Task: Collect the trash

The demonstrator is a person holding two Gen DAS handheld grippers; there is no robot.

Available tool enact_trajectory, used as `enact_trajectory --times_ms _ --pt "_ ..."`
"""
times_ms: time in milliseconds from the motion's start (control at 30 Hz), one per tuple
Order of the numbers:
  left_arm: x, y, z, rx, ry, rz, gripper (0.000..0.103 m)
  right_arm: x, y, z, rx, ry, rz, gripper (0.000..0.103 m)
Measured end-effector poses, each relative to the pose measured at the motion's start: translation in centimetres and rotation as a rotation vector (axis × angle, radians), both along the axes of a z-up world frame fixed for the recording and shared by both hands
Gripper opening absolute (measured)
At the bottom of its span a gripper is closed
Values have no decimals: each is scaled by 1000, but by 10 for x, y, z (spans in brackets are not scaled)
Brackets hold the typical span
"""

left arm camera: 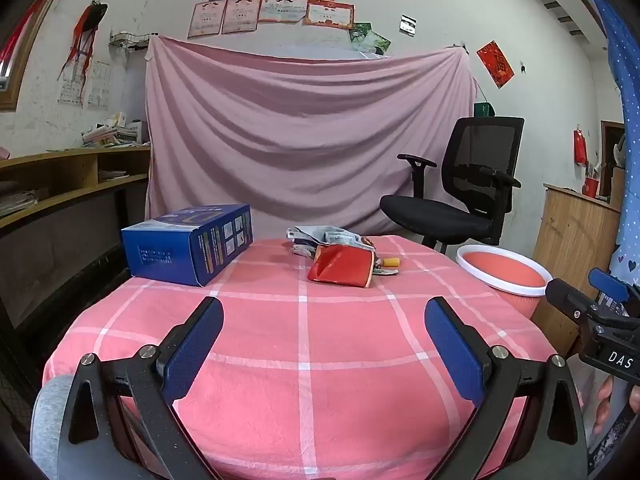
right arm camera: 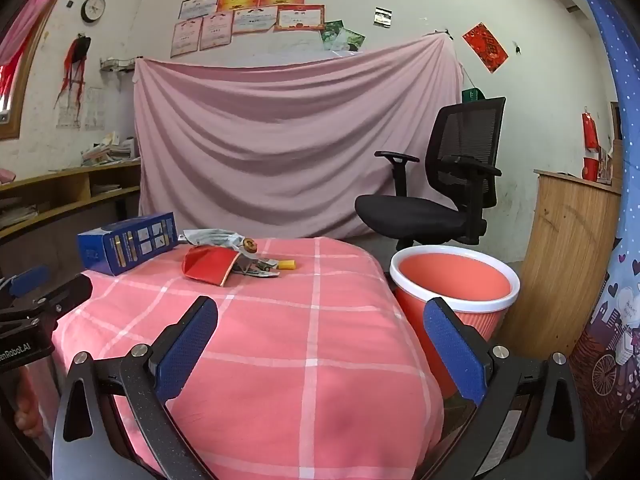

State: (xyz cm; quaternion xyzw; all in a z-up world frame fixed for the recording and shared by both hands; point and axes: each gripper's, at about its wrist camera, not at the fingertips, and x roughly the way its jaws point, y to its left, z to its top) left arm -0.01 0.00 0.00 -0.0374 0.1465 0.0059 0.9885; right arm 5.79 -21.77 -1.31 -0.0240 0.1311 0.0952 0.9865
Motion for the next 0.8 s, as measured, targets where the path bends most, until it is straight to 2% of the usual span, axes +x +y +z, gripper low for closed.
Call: enact_trajectory --times_ms 800 --pt "0 0 0 -3 14 -1 99 0 1 0 8 6 2 103"
